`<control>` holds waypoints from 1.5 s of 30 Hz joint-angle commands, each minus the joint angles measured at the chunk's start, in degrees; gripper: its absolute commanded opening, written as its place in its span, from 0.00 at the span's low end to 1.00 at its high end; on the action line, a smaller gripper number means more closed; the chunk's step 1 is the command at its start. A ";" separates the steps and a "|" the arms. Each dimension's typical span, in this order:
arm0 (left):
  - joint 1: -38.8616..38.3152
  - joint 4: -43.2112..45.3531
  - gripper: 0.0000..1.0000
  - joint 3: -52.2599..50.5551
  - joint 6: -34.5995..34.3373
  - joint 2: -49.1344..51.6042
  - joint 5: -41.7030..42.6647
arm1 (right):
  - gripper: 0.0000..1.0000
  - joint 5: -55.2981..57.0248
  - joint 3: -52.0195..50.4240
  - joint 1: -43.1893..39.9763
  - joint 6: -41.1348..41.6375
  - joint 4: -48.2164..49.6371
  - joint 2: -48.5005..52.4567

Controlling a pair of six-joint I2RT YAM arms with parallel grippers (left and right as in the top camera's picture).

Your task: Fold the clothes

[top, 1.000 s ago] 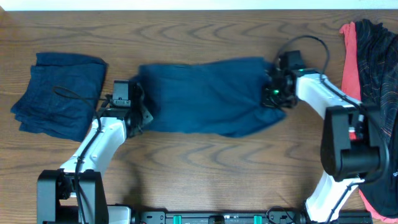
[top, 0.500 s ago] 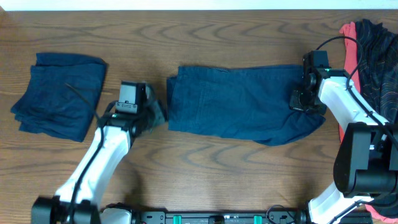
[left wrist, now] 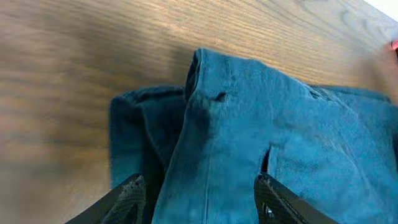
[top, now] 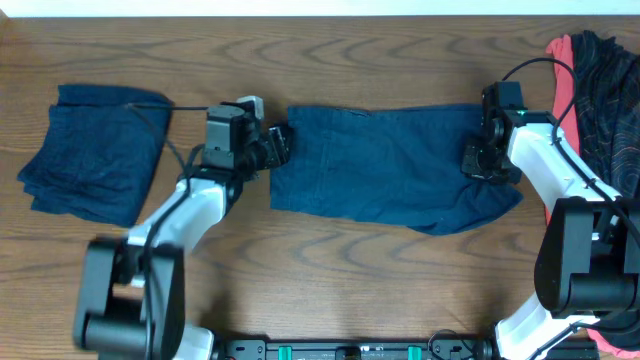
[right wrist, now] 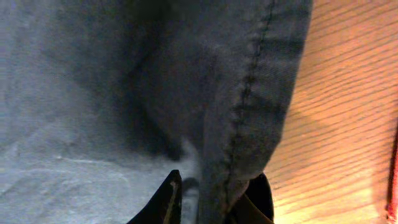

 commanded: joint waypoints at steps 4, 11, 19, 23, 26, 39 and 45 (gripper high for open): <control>-0.96 6.36 0.58 5.03 2.69 7.26 2.08 | 0.18 -1.73 0.00 0.52 -0.28 0.04 -0.68; -1.60 10.91 0.58 5.38 2.89 10.58 1.79 | 0.19 -1.73 0.00 0.52 -0.28 -0.11 -0.68; -2.10 13.55 0.54 5.40 2.86 14.45 2.12 | 0.18 -1.73 0.00 0.52 -0.28 -0.59 -0.68; -2.10 15.56 0.39 5.40 2.84 13.31 3.19 | 0.18 -1.73 0.00 0.52 -0.26 -0.59 -0.68; -2.10 15.58 0.12 5.38 2.84 12.04 3.45 | 0.18 -1.73 0.00 0.52 -0.28 -0.59 -0.68; -0.42 -8.15 0.06 5.31 2.19 -1.66 -4.31 | 0.17 -1.51 0.00 0.50 -0.26 -0.13 -0.68; -0.63 -11.63 0.06 4.00 -2.78 1.44 -17.90 | 0.17 -1.55 0.00 0.52 -0.24 1.88 -0.68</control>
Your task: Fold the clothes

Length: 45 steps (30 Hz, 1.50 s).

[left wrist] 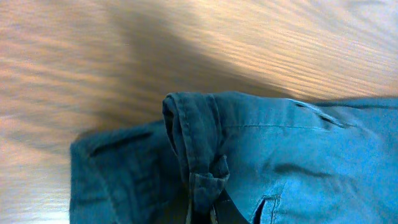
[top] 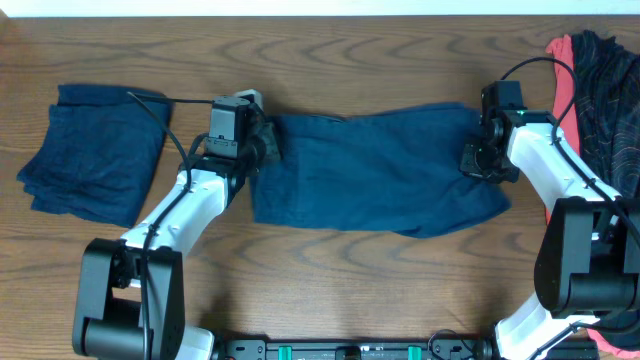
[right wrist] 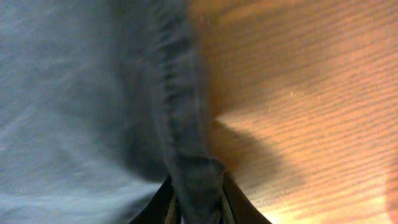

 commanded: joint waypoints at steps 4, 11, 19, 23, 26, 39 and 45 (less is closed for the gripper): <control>-0.22 -2.16 0.06 -0.52 -1.95 6.49 -7.45 | 0.15 -0.55 0.00 0.44 -0.24 2.19 -0.68; -0.20 -6.51 0.06 -0.52 -5.46 6.95 -13.07 | 0.26 -0.96 0.00 0.44 -0.28 9.16 -0.66; -0.20 -12.22 0.06 -0.52 -17.11 7.98 -18.58 | 0.26 -10.82 -0.07 0.44 -1.49 11.69 -0.66; -0.22 -12.72 0.07 -0.57 -17.35 8.70 -18.56 | 0.27 -18.47 -0.07 0.63 -7.72 11.52 -0.66; -0.09 -12.81 0.13 -0.50 -14.97 8.39 -18.23 | 0.27 -23.78 -0.07 1.14 -12.76 10.86 -0.66; -0.04 -25.88 0.81 0.46 -6.62 -11.56 -17.99 | 0.26 -28.30 -0.07 9.09 -17.00 10.14 -0.66; -0.04 -33.31 0.82 -0.57 -9.11 -14.43 -17.97 | 0.27 -28.28 -0.07 13.35 -17.00 10.29 -0.66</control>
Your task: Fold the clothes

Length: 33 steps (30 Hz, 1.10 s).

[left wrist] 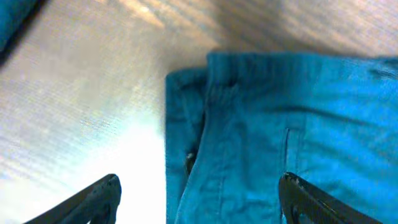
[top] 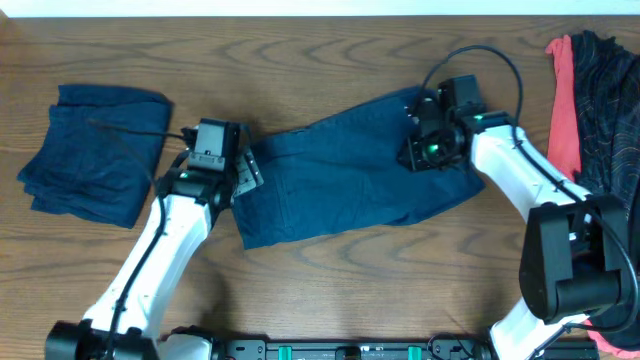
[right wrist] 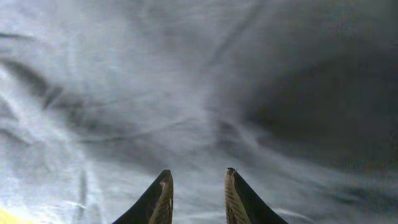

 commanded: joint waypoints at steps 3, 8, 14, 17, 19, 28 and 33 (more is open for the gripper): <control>0.26 -1.90 0.82 -2.45 -5.84 3.28 -0.20 | 0.27 -1.09 -0.07 3.82 -1.14 0.00 -0.63; 0.26 2.03 0.82 -4.48 -6.88 8.85 7.85 | 0.27 -1.09 -0.07 7.10 -0.74 -0.02 -0.61; 0.26 5.81 0.80 -4.83 -6.73 15.76 13.94 | 0.27 1.95 -0.07 10.23 -0.44 -0.17 -0.35; 0.26 5.55 0.79 -4.83 -6.84 17.86 14.19 | 0.27 2.10 -0.07 10.99 -0.28 -0.24 0.00; 0.26 5.49 0.79 -4.83 -6.93 18.60 14.19 | 0.27 2.10 -0.07 11.15 -0.28 -0.26 0.09; 0.26 5.55 0.25 -4.83 -6.71 18.67 13.99 | 0.27 2.12 -0.11 11.15 -0.28 -0.33 0.09; 0.28 5.44 0.06 -4.31 -2.75 17.09 13.94 | 0.28 3.54 -0.39 11.13 -0.28 -0.90 0.09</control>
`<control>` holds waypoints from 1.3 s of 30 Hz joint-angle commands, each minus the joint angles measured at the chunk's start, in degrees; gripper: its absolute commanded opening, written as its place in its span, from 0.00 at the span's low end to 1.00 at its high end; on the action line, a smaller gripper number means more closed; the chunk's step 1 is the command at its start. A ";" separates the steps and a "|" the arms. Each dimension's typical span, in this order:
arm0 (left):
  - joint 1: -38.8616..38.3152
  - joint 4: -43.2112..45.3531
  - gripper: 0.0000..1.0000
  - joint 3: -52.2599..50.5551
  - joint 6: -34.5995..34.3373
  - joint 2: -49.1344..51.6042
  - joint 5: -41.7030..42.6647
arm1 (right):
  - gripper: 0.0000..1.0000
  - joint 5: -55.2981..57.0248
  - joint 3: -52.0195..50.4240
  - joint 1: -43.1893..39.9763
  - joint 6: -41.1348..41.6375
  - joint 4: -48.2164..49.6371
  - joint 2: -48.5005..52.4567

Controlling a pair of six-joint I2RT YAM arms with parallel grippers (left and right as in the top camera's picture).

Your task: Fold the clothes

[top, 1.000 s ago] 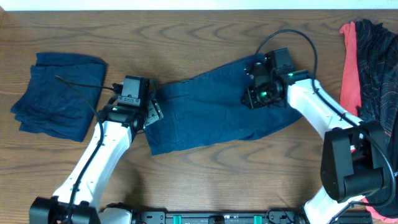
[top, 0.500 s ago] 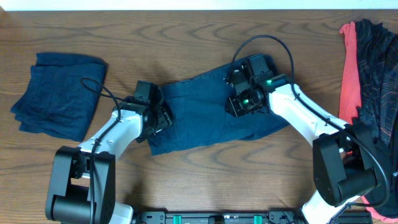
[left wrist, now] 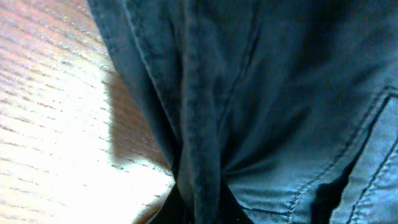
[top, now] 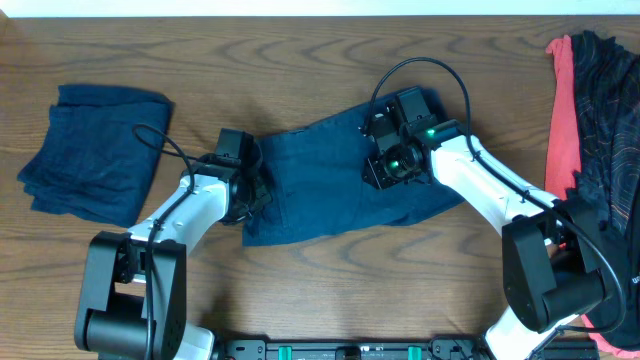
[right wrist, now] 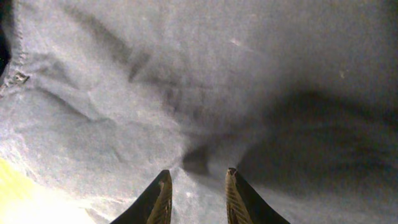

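Note:
The blue shorts point(top: 330, 180) lie spread at a slant in the middle of the table. My left gripper point(top: 250, 188) is at their left edge. In the left wrist view it point(left wrist: 199, 205) is shut on a stitched fold of the shorts' edge point(left wrist: 193, 124), beside bare wood. My right gripper point(top: 385, 165) is down over the middle of the shorts. Its fingers point(right wrist: 163, 193) stand open on the cloth point(right wrist: 186, 93) with nothing gripped between them.
A folded dark blue garment point(top: 95, 150) lies at the far left of the wooden table point(top: 320, 290). A heap of red and black clothes point(top: 595, 100) sits at the right edge. Cables trail from both arms over the shorts.
My left gripper was open above the shorts' left edge and is now shut on it. My right gripper has shifted left over the shorts and is still open.
The shorts lay flat, with my left gripper open at their left end and my right on the right hem. Then both were shut on the ends. Then both were open and the shorts lay slanted, nearer the front. Now the left holds the edge again.

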 commanded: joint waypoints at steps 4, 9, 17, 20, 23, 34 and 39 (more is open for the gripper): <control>0.24 -3.08 0.06 0.66 4.42 -4.48 -0.07 | 0.27 1.38 -1.14 0.33 1.46 -0.74 0.07; 0.26 -7.91 0.06 2.32 4.52 -12.83 0.00 | 0.23 -1.29 -2.97 0.44 3.96 -0.61 0.09; 0.20 -11.98 0.06 4.94 4.72 -23.78 6.10 | 0.22 -5.95 -5.84 4.55 6.23 2.08 2.45; 0.20 -12.00 0.06 5.88 4.72 -26.03 9.53 | 0.22 -8.76 -5.84 7.43 8.68 4.31 4.76; 0.20 -11.52 0.06 7.17 4.70 -27.61 11.30 | 0.21 -10.78 -5.84 10.99 10.93 6.99 7.06; 0.20 -6.45 0.06 12.37 3.61 -29.11 15.82 | 0.28 -10.78 -5.81 20.83 15.78 19.32 9.14; -0.42 -7.45 0.05 12.33 3.67 -28.74 15.80 | 0.30 -3.78 -5.77 21.68 15.76 19.23 8.96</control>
